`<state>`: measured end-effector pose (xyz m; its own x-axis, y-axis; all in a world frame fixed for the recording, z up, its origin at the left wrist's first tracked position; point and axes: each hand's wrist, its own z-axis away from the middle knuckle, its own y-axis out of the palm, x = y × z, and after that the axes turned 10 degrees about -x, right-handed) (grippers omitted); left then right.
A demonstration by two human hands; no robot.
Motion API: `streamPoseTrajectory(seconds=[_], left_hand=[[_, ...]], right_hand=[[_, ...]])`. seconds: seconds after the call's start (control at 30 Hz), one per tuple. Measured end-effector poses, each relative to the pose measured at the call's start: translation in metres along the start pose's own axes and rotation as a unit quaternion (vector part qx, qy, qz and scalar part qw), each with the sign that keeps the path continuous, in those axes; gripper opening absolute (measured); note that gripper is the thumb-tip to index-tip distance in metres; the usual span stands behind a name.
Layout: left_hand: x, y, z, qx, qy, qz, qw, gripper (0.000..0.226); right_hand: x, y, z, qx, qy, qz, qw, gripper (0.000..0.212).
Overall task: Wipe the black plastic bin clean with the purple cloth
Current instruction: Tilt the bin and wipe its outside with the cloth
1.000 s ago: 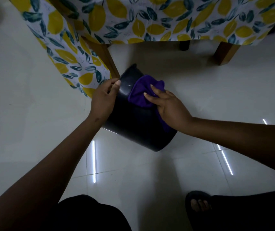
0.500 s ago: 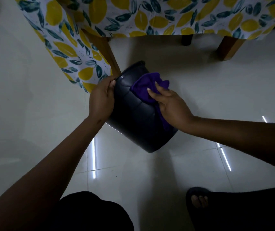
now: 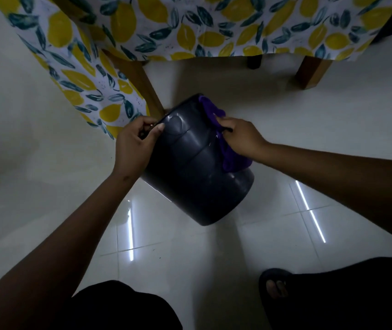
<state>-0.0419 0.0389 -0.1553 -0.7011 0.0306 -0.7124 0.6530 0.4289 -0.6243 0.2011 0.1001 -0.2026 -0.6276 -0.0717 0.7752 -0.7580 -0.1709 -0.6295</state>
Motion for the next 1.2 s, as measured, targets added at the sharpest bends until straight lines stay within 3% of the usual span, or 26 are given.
streamPoseTrajectory(seconds=[0.17,0.27,0.37,0.53,0.77,0.87,1.0,1.07,1.13,1.2], left_hand=[[0.007,-0.001,0.0,-0.01,-0.026,-0.009,1.0,0.018],[0.009,-0.002,0.002,-0.018,-0.033,-0.006,0.999,0.017],[0.012,-0.003,0.003,-0.017,-0.042,-0.003,0.999,0.019],[0.018,-0.006,0.006,-0.034,-0.068,0.012,0.997,0.012],[0.029,-0.011,0.01,-0.043,-0.104,0.007,0.994,0.013],[0.021,-0.01,0.009,-0.028,-0.088,0.012,0.996,0.009],[0.014,-0.009,0.011,-0.017,-0.077,0.026,0.997,0.006],[0.015,-0.01,0.014,-0.022,-0.084,0.03,0.996,0.006],[0.017,-0.01,0.015,-0.031,-0.09,0.03,0.995,0.005],[0.019,-0.01,0.015,-0.039,-0.095,0.028,0.994,0.006]], right_hand=[[0.007,0.02,0.046,-0.046,-0.163,0.068,0.983,0.052],[-0.001,0.025,0.047,-0.045,-0.192,0.094,0.976,0.051],[-0.007,0.022,0.027,-0.02,-0.132,0.054,0.99,0.051],[-0.016,0.017,0.014,0.034,-0.062,0.082,0.994,0.049],[-0.001,0.034,0.047,0.034,-0.15,0.069,0.986,0.051],[-0.005,0.029,0.029,0.029,-0.09,0.047,0.994,0.052],[-0.007,0.014,0.008,0.073,0.09,-0.006,0.993,0.042],[-0.004,0.011,0.007,0.083,0.133,-0.036,0.987,0.037],[-0.001,0.014,0.014,0.069,0.128,-0.034,0.989,0.037],[0.001,0.021,0.029,0.035,0.055,0.004,0.998,0.042]])
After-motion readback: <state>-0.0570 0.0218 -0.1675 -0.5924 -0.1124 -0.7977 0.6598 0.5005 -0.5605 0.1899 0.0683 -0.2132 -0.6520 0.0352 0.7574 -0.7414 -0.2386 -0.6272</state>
